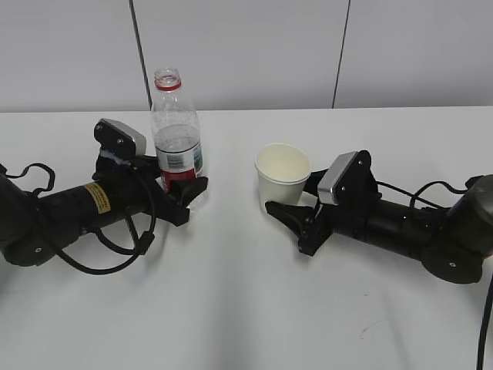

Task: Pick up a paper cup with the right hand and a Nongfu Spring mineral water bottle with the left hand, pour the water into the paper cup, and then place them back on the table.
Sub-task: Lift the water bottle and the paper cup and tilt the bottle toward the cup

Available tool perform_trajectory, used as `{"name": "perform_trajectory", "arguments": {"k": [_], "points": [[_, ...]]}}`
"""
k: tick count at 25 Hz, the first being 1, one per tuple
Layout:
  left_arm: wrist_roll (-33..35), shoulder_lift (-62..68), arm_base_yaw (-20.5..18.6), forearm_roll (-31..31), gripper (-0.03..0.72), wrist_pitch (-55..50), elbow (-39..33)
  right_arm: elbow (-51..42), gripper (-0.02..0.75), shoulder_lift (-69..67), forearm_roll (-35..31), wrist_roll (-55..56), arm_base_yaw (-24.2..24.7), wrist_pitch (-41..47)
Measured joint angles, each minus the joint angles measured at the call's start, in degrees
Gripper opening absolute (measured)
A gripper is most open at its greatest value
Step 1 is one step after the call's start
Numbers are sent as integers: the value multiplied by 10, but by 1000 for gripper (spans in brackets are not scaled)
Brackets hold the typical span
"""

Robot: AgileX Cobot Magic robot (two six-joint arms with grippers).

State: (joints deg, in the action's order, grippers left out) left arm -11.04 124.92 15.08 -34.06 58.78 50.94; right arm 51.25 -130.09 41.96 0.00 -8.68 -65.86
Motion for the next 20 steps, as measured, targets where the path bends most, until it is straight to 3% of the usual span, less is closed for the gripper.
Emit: {"name": "perform_trajectory", "arguments": {"k": [4,8,20], "points": [[-1,0,0,2,348,0,0,0,493,0,3,0,0,0],[3,0,0,0,260,1,0,0,493,0,8,11,0,0],[104,-32,0,1,250,-16,-1,0,493,21,82,50,0,0]]}}
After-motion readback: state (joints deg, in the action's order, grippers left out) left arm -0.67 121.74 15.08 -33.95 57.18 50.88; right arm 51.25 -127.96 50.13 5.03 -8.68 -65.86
